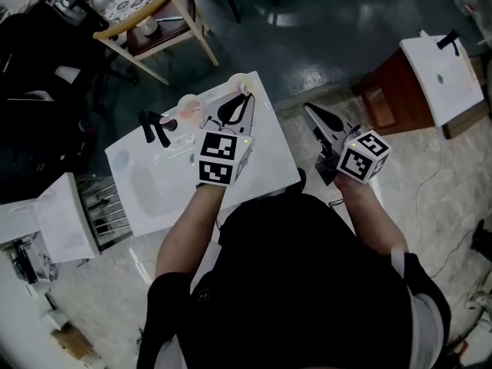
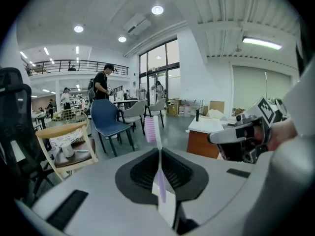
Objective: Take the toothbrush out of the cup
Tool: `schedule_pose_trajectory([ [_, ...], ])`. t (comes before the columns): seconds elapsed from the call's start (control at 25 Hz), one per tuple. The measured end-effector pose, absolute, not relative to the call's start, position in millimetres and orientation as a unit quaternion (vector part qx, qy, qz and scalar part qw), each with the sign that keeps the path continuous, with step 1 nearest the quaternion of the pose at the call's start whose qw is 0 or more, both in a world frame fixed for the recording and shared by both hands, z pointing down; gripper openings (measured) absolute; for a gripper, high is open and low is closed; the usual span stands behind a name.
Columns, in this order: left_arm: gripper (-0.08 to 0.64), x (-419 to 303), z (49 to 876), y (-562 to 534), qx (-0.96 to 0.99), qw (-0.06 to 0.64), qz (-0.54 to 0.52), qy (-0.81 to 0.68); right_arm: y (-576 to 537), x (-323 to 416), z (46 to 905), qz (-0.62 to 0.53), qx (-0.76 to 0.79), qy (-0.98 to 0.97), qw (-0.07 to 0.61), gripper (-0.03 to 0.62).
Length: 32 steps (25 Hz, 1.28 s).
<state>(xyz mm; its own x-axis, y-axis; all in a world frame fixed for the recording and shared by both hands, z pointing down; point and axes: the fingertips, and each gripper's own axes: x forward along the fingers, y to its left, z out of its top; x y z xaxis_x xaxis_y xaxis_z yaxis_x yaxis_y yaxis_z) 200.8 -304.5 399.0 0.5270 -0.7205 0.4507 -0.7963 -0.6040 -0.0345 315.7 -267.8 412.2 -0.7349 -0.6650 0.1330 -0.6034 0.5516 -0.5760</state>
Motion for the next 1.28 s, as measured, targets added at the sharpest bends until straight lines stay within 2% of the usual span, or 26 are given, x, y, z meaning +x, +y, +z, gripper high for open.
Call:
schedule_pose_trajectory([
  [0.56, 0.032, 229.2, 535.2, -264.6, 0.833, 0.264, 0.218, -0.435, -262.2, 324.4, 450.6, -0.337, -0.354, 0.872, 0.001, 0.028],
  [1.28, 0.029, 237.3, 622.4, -258.5, 0.755, 0.403, 0.216, -0.47, -269.5, 336.1, 470.3, -0.358, -0.338, 0.87, -0.022, 0.028],
])
